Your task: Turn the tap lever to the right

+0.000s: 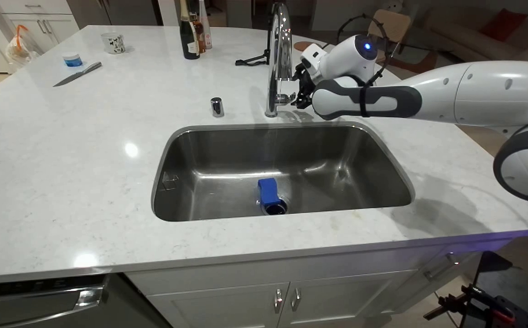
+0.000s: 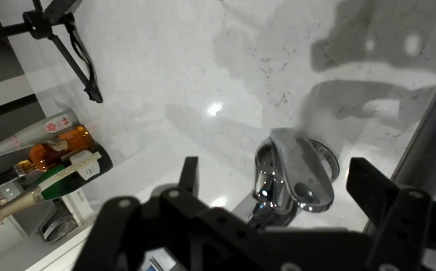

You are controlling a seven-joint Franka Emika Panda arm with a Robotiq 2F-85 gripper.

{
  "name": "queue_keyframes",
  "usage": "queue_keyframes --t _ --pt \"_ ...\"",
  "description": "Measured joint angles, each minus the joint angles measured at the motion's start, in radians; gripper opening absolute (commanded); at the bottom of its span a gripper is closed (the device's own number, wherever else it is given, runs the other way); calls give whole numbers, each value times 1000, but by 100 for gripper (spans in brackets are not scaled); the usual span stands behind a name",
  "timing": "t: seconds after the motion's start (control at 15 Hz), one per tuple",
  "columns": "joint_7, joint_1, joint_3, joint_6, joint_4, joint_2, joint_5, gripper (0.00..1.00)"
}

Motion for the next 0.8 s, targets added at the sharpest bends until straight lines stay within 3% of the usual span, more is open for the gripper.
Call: queue_keyframes --t 0.6,0.8 --pt "3 6 -15 -52 0 0 0 6" --pt "3 8 -15 -63 1 0 0 7"
